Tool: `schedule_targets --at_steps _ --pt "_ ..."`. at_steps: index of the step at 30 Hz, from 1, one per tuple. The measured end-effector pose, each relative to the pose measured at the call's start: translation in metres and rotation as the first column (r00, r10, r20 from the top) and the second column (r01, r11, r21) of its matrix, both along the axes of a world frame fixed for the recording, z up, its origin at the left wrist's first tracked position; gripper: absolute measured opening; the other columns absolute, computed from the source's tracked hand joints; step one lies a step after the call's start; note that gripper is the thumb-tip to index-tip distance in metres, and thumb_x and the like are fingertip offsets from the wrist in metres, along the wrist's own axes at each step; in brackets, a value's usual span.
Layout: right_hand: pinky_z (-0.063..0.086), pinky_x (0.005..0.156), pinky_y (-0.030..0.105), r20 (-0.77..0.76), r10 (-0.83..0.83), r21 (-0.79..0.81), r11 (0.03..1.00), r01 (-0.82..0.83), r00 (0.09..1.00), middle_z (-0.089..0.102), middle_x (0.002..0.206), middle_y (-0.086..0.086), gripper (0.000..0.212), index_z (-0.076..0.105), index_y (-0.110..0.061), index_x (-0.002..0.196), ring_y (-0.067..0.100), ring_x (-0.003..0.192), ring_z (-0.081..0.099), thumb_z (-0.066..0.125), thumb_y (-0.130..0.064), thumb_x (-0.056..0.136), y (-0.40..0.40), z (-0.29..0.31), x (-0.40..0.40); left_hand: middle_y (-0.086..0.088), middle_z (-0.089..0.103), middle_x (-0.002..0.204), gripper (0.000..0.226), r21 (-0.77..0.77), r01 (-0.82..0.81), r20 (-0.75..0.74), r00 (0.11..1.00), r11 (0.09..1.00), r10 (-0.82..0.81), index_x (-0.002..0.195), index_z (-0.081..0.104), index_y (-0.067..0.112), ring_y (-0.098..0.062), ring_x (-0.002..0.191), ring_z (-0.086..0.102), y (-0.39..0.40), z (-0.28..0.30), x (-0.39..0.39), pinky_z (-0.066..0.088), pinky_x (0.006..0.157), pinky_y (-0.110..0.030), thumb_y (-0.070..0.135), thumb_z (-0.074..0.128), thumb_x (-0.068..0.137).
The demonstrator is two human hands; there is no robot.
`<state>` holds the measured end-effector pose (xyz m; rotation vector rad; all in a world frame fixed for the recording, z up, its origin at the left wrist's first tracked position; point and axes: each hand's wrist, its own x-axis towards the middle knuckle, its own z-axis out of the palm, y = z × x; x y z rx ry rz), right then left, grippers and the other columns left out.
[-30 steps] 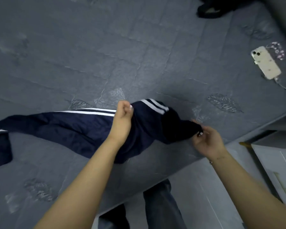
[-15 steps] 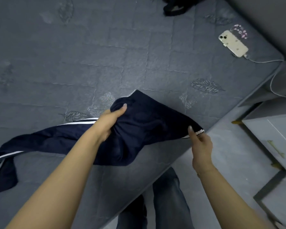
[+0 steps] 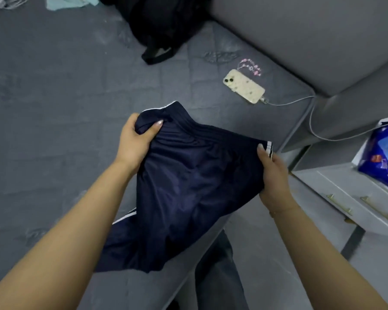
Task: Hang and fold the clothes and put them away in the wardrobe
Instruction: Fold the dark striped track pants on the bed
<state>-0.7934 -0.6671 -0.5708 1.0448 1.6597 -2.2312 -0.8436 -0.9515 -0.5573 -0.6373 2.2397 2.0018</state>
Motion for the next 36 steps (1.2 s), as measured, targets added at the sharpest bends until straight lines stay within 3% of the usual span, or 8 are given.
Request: schedule_targets --at_steps 6,11,14,18,24,28,33,36 --pt "0.055 0.092 0.039 -0.015 -0.036 0.056 0.998 0.037 0.999 0.071 0.113 0.012 0.032 0.066 -0.004 0.116 0.028 0.106 0.067 0.063 -0.028 0.095 0.069 -0.019 -0.128 0.008 0.062 0.092 0.017 -0.024 0.033 0.032 0.999 0.999 -0.033 0.095 0.050 0.018 0.004 0.078 0.060 0.068 -0.013 -0.132 0.050 0.074 -0.013 0.019 0.068 0.091" --pt "0.054 0.089 0.031 0.025 0.031 0.148 0.988 -0.035 0.999 0.064 0.110 0.008 0.022 0.054 -0.009 0.120 0.018 0.095 0.062 0.054 -0.011 0.098 0.082 -0.066 -0.199 0.000 0.055 0.129 0.042 0.043 0.047 0.126 0.991 0.998 -0.052 0.135 0.044 0.009 -0.011 0.120 0.051 0.092 -0.056 -0.195 0.042 0.103 -0.020 0.013 0.059 0.097" --pt "0.050 0.087 0.018 0.108 0.183 0.311 0.927 -0.208 0.977 0.051 0.119 -0.004 0.041 0.042 -0.016 0.130 0.008 0.101 0.053 0.058 -0.006 0.094 0.071 -0.087 -0.200 -0.006 0.040 0.149 0.054 0.026 0.141 0.248 0.958 0.990 -0.143 0.145 0.035 0.005 -0.014 0.133 0.042 0.091 -0.086 -0.188 0.036 0.107 -0.021 0.010 0.059 0.096" --pt "0.016 0.122 0.036 0.177 0.436 0.652 0.619 -0.437 0.882 0.011 0.161 0.012 0.065 0.026 -0.005 0.151 0.022 0.148 0.015 0.058 -0.009 0.095 0.042 -0.094 -0.149 -0.007 0.044 0.145 0.052 -0.107 0.262 0.295 0.930 0.959 -0.221 0.142 0.040 0.004 -0.012 0.129 0.043 0.066 -0.109 -0.130 0.033 0.105 -0.017 0.006 0.060 0.094" --pt "0.018 0.121 0.043 0.203 0.758 0.782 0.255 -0.568 0.620 0.012 0.160 0.013 0.062 0.025 -0.008 0.151 0.027 0.148 0.017 0.056 -0.015 0.098 -0.032 -0.078 -0.045 -0.009 0.040 0.151 0.057 -0.459 0.568 0.358 0.822 0.683 -0.443 0.144 0.043 0.013 -0.024 0.139 0.037 -0.016 -0.116 -0.008 0.027 0.116 -0.035 0.014 0.065 0.091" --pt "0.020 0.120 0.045 0.329 0.836 0.781 0.020 -0.624 0.438 0.013 0.161 0.011 0.063 0.026 -0.011 0.152 0.027 0.148 0.017 0.056 -0.019 0.098 -0.088 -0.076 0.021 -0.006 0.039 0.151 0.055 -0.467 0.580 0.396 0.812 0.668 -0.428 0.144 0.044 0.017 -0.023 0.139 0.036 -0.074 -0.114 0.086 0.030 0.114 -0.040 0.019 0.064 0.092" --pt "0.020 0.121 0.038 0.358 0.853 0.751 -0.021 -0.660 0.379 0.015 0.161 0.009 0.057 0.033 -0.012 0.150 0.024 0.147 0.020 0.055 -0.021 0.098 -0.167 -0.069 0.110 -0.005 0.049 0.139 0.046 -0.528 0.551 0.481 0.821 0.646 -0.308 0.136 0.052 0.015 -0.026 0.127 0.047 -0.161 -0.120 0.211 0.040 0.102 -0.038 0.028 0.063 0.093" --pt "0.017 0.118 0.024 0.316 0.835 0.640 0.163 -0.751 0.450 0.015 0.161 0.004 0.054 0.035 -0.015 0.149 0.016 0.145 0.020 0.054 -0.019 0.099 -0.218 -0.068 0.160 -0.010 0.058 0.124 0.035 -0.548 0.478 0.527 0.834 0.687 -0.161 0.123 0.060 0.015 -0.030 0.117 0.052 -0.207 -0.121 0.277 0.043 0.095 -0.041 0.030 0.064 0.092"
